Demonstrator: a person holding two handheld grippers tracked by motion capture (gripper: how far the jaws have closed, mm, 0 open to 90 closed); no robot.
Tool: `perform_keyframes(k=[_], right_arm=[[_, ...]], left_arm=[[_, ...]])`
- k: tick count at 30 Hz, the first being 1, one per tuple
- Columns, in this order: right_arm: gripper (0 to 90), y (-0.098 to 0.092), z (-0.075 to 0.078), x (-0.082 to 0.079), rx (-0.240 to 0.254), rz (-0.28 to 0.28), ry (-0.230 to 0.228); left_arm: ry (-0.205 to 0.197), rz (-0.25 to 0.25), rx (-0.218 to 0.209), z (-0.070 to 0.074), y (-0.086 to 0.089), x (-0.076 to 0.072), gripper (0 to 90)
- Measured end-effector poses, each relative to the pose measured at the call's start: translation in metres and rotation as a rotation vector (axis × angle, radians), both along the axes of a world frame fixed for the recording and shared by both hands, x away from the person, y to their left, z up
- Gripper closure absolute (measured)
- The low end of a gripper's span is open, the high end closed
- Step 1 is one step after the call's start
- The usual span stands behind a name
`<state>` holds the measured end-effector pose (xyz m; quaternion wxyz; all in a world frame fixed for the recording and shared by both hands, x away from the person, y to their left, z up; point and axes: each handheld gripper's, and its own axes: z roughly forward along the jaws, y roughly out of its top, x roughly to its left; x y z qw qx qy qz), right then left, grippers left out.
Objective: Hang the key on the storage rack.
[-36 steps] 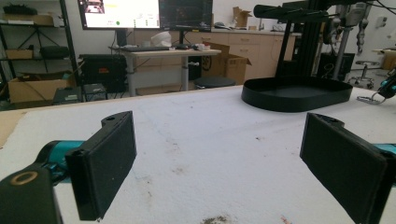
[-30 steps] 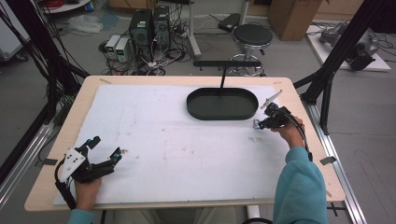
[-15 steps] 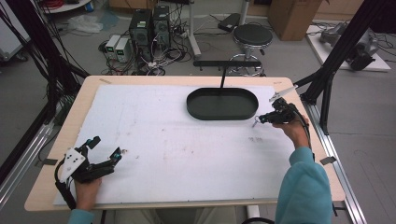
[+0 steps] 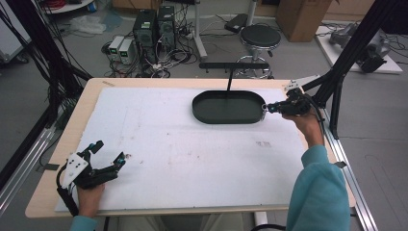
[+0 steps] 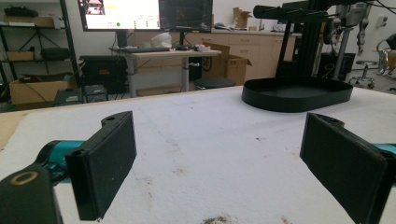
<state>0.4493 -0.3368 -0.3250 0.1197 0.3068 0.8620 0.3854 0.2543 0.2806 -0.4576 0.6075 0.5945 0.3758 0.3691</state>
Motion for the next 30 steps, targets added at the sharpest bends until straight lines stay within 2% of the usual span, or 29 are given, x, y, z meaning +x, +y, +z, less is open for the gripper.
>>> perform_keyframes(k=[2, 3, 6, 8, 12, 14, 21, 28, 30], right_arm=[[89.8, 0.001, 0.002, 0.0, 0.004, 0.0, -0.003], [89.8, 0.003, 0.013, 0.001, 0.02, 0.002, -0.025], [89.7, 0.009, 0.027, 0.004, 0.034, 0.009, -0.052], [89.7, 0.011, 0.03, 0.005, 0.036, 0.01, -0.057], [89.7, 0.022, 0.047, 0.01, 0.045, 0.025, -0.076], [89.7, 0.024, 0.05, 0.012, 0.038, 0.025, -0.088], [89.6, 0.031, 0.063, 0.022, 0.063, 0.024, -0.119], [89.6, 0.036, 0.072, 0.032, 0.055, 0.028, -0.128], [89.6, 0.04, 0.077, 0.037, 0.069, 0.029, -0.131]], left_arm=[[0.0, 0.0, 0.0, 0.0, 0.0, 0.0, 11.1], [0.001, 0.0, -0.001, 0.0, 0.0, 0.0, 11.0], [-0.001, -0.001, 0.0, 0.0, 0.0, 0.0, 11.1], [-0.001, 0.0, -0.001, 0.0, 0.0, 0.0, 11.1], [-0.003, 0.0, 0.004, 0.0, 0.0, 0.0, 11.1], [-0.003, 0.0, 0.002, 0.0, 0.0, 0.0, 11.0], [-0.001, -0.002, -0.001, 0.0, 0.0, 0.0, 11.1], [-0.001, 0.0, 0.002, 0.0, 0.0, 0.0, 11.1], [0.0, 0.0, 0.002, 0.0, 0.0, 0.0, 11.0]])
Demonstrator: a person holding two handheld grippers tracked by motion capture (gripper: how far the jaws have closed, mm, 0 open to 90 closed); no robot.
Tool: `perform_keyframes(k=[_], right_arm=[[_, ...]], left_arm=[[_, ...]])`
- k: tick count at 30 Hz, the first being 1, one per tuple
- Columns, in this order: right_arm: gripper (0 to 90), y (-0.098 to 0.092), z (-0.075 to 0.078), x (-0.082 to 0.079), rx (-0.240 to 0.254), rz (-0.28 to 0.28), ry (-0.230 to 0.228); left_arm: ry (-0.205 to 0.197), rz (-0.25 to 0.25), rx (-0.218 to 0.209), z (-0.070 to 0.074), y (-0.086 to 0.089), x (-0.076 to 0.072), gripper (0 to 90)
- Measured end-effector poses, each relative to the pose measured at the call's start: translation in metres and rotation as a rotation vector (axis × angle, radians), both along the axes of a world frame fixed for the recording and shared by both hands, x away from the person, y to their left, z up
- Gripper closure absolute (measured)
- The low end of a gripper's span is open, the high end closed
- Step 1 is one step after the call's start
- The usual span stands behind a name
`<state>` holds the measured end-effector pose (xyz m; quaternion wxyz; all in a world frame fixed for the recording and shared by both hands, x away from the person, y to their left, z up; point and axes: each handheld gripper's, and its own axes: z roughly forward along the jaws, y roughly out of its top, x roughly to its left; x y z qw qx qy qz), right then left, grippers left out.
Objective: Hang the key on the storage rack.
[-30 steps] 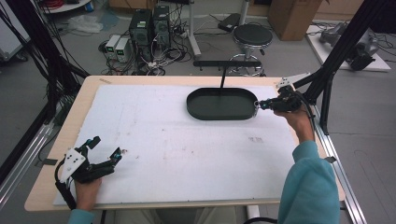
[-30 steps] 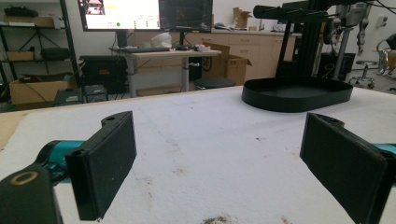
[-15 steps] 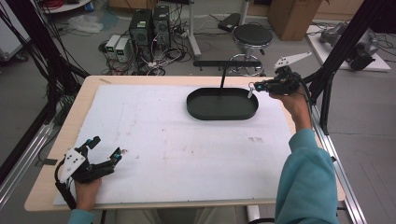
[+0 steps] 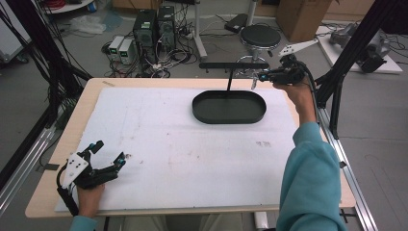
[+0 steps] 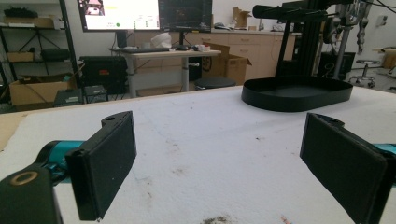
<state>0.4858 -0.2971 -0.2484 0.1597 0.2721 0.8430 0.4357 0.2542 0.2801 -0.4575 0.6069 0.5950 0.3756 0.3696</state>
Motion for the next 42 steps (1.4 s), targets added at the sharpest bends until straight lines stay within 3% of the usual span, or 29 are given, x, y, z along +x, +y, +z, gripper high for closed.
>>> perform_keyframes(k=[14, 21, 27, 42], right_arm=[[89.6, 0.026, 0.012, 0.024, -0.079, 0.022, 0.017], [89.6, 0.035, 0.0, 0.036, -0.124, 0.006, 0.052], [89.5, 0.039, -0.008, 0.046, -0.139, -0.026, 0.048], [89.4, 0.04, -0.015, 0.052, -0.176, -0.069, 0.031]], left_arm=[[0.005, -0.002, 0.0, 0.0, 0.0, 0.001, 11.0], [0.007, -0.001, 0.001, 0.0, 0.0, 0.001, 11.1], [0.007, -0.002, 0.004, 0.0, 0.0, 0.001, 11.1], [0.009, -0.002, 0.005, 0.0, 0.0, 0.001, 11.0]])
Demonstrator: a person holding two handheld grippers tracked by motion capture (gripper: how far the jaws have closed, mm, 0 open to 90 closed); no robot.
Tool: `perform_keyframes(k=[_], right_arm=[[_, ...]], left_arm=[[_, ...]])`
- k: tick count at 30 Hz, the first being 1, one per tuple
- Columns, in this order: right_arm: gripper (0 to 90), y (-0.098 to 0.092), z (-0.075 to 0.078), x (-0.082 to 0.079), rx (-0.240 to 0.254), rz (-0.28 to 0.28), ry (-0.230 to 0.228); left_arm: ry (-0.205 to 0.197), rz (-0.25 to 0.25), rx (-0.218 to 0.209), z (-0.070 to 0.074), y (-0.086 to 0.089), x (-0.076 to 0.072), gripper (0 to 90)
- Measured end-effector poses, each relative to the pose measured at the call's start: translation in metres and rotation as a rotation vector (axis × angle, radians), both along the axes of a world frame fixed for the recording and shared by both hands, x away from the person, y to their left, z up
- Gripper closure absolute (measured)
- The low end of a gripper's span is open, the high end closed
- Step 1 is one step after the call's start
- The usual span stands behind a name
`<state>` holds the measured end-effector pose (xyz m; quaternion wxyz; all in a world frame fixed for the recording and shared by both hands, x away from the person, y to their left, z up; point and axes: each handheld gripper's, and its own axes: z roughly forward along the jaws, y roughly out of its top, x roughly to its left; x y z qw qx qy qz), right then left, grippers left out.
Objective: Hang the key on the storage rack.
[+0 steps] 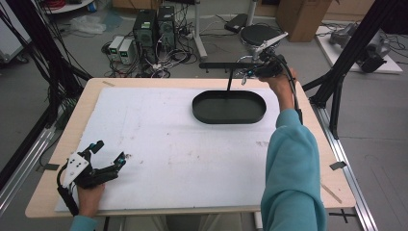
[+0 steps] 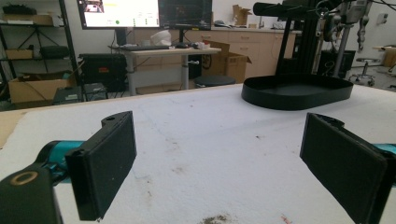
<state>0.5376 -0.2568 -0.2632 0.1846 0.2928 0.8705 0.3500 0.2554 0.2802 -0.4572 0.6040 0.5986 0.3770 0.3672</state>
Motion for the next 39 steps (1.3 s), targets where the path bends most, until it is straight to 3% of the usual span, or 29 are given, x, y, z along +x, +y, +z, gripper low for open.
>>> perform_keyframes(k=[6, 7, 8, 10, 12, 15, 16, 17, 18, 23, 28, 29, 32, 34, 35, 39], right_arm=[[87.7, 0.003, -0.002, 0.001, -0.032, -0.026, -0.052], [80.6, 0.003, -0.001, 0.001, -0.041, -0.039, -0.077], [54.4, 0.003, -0.002, 0.0, -0.035, -0.108, -0.131], [49.5, 0.003, -0.002, 0.0, -0.027, -0.127, -0.137], [31.6, 0.002, -0.003, -0.002, -0.033, -0.168, -0.159], [8.4, 0.002, -0.004, -0.004, 0.019, -0.183, -0.152], [8.4, 0.002, -0.004, -0.004, 0.019, -0.183, -0.152], [0.7, 0.003, -0.002, -0.008, 0.067, -0.183, -0.165], [0.7, 0.003, -0.002, -0.008, 0.067, -0.183, -0.165], [0.7, -0.006, 0.005, -0.03, 0.213, -0.133, -0.179], [0.7, -0.011, 0.01, -0.044, 0.246, -0.109, -0.167], [0.7, -0.013, 0.012, -0.058, 0.304, -0.075, -0.203], [0.7, -0.015, 0.012, -0.068, 0.335, -0.059, -0.202], [0.7, -0.019, 0.006, -0.091, 0.377, -0.006, -0.219], [0.7, -0.019, 0.006, -0.091, 0.377, -0.006, -0.219], [0.7, -0.024, -0.01, -0.127, 0.399, 0.033, -0.264]], left_arm=[[-0.001, 0.0, 0.001, 0.0, 0.0, 0.0, 11.0], [-0.001, 0.0, -0.001, 0.0, 0.0, 0.0, 11.1], [-0.001, -0.001, 0.001, 0.0, 0.0, 0.0, 11.1], [-0.001, 0.001, -0.005, 0.0, 0.0, 0.0, 11.1], [0.0, -0.002, 0.004, 0.0, 0.0, 0.0, 11.1], [0.001, 0.0, 0.0, 0.0, 0.0, 0.0, 11.1], [0.0, 0.0, 0.001, 0.0, 0.0, 0.0, 11.1], [0.001, -0.001, 0.003, 0.0, 0.0, 0.0, 11.1], [-0.001, -0.001, 0.002, 0.0, 0.0, 0.0, 11.1], [0.002, 0.001, -0.001, 0.0, 0.0, 0.0, 11.1], [0.002, 0.001, -0.002, 0.0, 0.0, 0.0, 11.0], [0.002, 0.0, -0.001, 0.0, 0.0, 0.0, 11.1], [0.002, 0.0, 0.004, 0.0, 0.0, 0.0, 11.1], [0.001, 0.001, 0.003, 0.0, 0.0, 0.0, 11.1], [0.0, 0.001, 0.003, 0.0, 0.0, 0.0, 11.1], [0.004, 0.0, -0.004, 0.0, 0.0, 0.0, 11.0]])
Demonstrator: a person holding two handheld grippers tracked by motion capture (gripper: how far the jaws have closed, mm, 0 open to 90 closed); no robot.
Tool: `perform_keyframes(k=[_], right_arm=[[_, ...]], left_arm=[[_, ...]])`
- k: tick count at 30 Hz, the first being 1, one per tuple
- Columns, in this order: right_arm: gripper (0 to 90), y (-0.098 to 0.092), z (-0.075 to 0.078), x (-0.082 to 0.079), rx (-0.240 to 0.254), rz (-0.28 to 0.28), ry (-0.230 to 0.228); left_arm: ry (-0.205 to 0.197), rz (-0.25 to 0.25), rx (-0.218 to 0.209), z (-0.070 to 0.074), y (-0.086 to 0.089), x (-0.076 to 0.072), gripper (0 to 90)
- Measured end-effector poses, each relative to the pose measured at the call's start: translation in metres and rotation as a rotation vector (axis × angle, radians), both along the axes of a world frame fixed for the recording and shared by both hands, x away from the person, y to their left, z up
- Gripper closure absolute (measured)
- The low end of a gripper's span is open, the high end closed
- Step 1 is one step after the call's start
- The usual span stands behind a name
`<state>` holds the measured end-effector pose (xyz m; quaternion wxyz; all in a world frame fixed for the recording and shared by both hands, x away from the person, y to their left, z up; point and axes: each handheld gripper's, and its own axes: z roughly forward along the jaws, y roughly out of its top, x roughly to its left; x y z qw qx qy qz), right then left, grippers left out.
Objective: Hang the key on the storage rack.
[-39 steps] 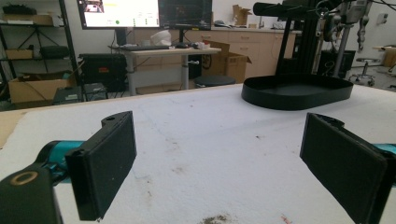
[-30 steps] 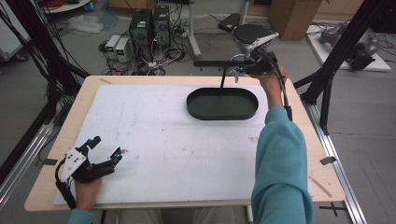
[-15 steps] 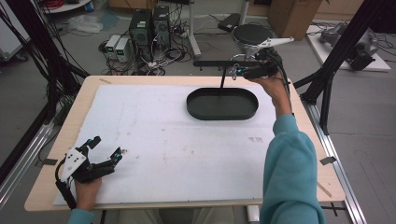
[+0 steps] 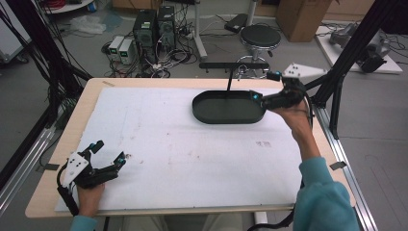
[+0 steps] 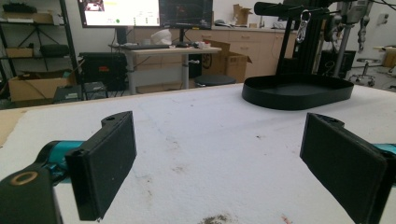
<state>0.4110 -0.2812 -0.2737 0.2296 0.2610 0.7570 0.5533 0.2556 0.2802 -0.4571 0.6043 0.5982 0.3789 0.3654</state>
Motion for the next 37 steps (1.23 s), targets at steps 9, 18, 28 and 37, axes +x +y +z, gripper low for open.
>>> perform_keyframes(k=[9, 18, 28, 37], right_arm=[[0.7, -0.016, -0.053, -0.057, 0.083, 0.008, -0.055], [0.7, -0.026, -0.117, -0.086, 0.127, -0.005, -0.075], [0.7, -0.036, -0.174, -0.1, 0.168, -0.066, -0.1], [0.7, -0.037, -0.181, -0.101, 0.166, -0.072, -0.099]], left_arm=[[-0.006, -0.001, -0.001, 0.0, 0.0, -0.001, 11.0], [-0.012, -0.002, 0.004, 0.0, 0.0, -0.001, 11.1], [-0.012, -0.001, 0.001, 0.0, 0.0, -0.001, 11.0], [-0.024, -0.001, -0.003, -0.001, 0.0, -0.003, 11.1]])
